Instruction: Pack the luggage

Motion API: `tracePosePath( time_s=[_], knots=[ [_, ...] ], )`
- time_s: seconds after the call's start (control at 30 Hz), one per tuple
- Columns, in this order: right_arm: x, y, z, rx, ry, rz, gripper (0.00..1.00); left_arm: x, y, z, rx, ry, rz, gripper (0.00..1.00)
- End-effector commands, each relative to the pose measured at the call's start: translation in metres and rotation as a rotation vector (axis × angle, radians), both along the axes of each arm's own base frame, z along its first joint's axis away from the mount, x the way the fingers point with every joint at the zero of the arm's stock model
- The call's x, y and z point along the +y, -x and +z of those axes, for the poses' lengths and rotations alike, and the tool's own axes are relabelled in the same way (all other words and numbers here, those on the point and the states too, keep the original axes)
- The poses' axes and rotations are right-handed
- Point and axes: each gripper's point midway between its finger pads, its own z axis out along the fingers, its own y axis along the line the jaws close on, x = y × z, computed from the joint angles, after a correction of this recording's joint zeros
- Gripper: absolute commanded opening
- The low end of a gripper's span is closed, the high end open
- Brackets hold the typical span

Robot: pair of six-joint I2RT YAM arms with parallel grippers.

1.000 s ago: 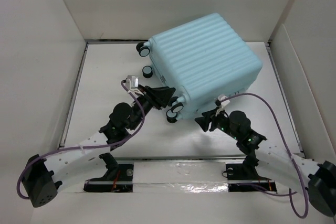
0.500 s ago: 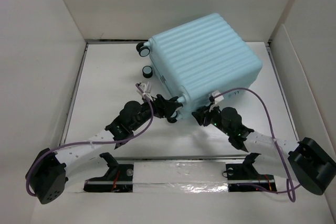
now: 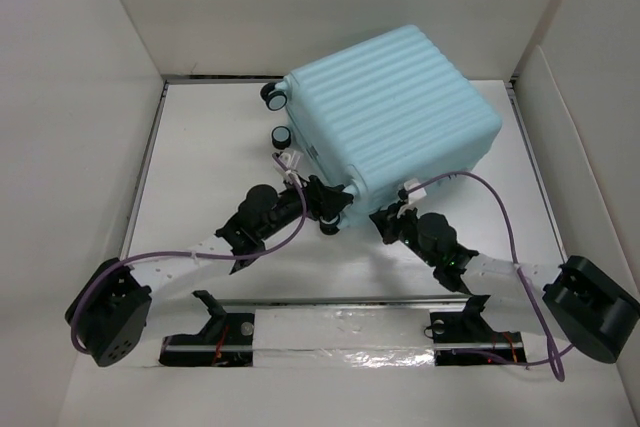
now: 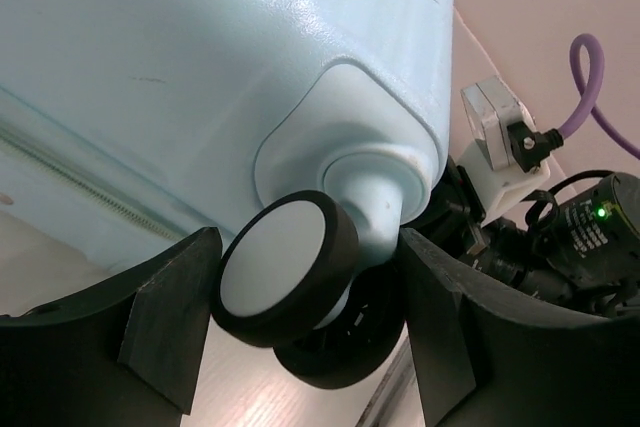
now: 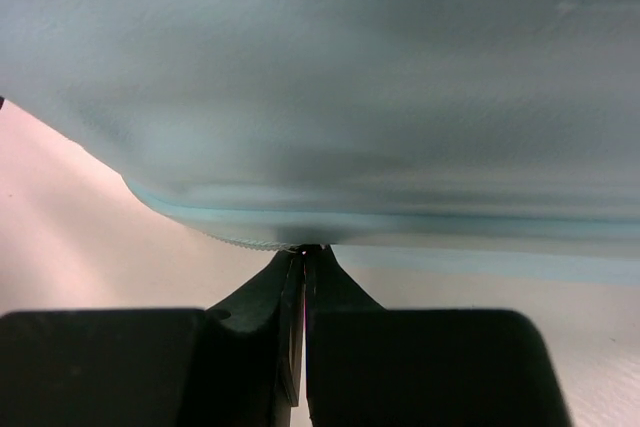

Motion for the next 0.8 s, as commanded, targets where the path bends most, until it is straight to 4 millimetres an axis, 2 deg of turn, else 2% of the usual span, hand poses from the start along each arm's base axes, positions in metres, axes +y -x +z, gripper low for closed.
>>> tracePosePath(
  time_s=[0.0,0.07,0.1,0.17,0.2,0.23,0.3,0.33,0.37,0.43,0.57,0.63,0.67,0.73,0.77],
  knots=[
    [0.014,0.002,0.070,-0.173,-0.189,-0.006,0.00,-0.035,0.018,0.044,-0.060,0.130,-0.166,0.17],
    [0.021,0.011,0.065,-0.145,-0.159,0.011,0.00,-0.048,0.019,0.064,-0.088,0.181,-0.186,0.06],
    [0.033,0.019,0.073,-0.149,-0.164,0.043,0.00,-0.056,0.018,0.063,-0.080,0.182,-0.196,0.04],
    [0.046,0.028,0.074,-0.138,-0.148,0.079,0.00,-0.068,0.020,0.087,-0.097,0.248,-0.236,0.00],
    [0.053,0.034,0.079,-0.143,-0.150,0.109,0.00,-0.074,0.019,0.087,-0.083,0.260,-0.251,0.00],
    [0.067,0.043,0.086,-0.151,-0.159,0.153,0.00,-0.078,0.020,0.103,-0.093,0.295,-0.271,0.00],
    [0.080,0.055,0.092,-0.154,-0.160,0.213,0.00,-0.088,0.026,0.110,-0.078,0.304,-0.322,0.00],
    [0.086,0.059,0.108,-0.176,-0.174,0.235,0.00,-0.090,0.026,0.120,-0.083,0.317,-0.332,0.00],
    [0.093,0.071,0.106,-0.161,-0.150,0.273,0.00,-0.091,0.026,0.120,-0.070,0.314,-0.334,0.00],
    [0.094,0.078,0.113,-0.146,-0.157,0.268,0.00,-0.088,0.025,0.125,-0.051,0.324,-0.320,0.00],
    [0.076,0.085,0.126,-0.162,-0.224,0.243,0.00,-0.076,0.014,0.132,-0.039,0.350,-0.296,0.00],
    [0.069,0.087,0.130,-0.171,-0.239,0.236,0.00,-0.057,0.004,0.139,-0.048,0.359,-0.237,0.00],
    [0.067,0.086,0.135,-0.174,-0.256,0.225,0.00,-0.051,-0.004,0.134,-0.025,0.340,-0.187,0.03],
    [0.066,0.079,0.135,-0.191,-0.266,0.188,0.00,-0.038,-0.009,0.136,-0.019,0.331,-0.140,0.19],
    [0.068,0.073,0.143,-0.215,-0.304,0.155,0.00,-0.038,-0.009,0.131,0.001,0.318,-0.136,0.42]
  ],
)
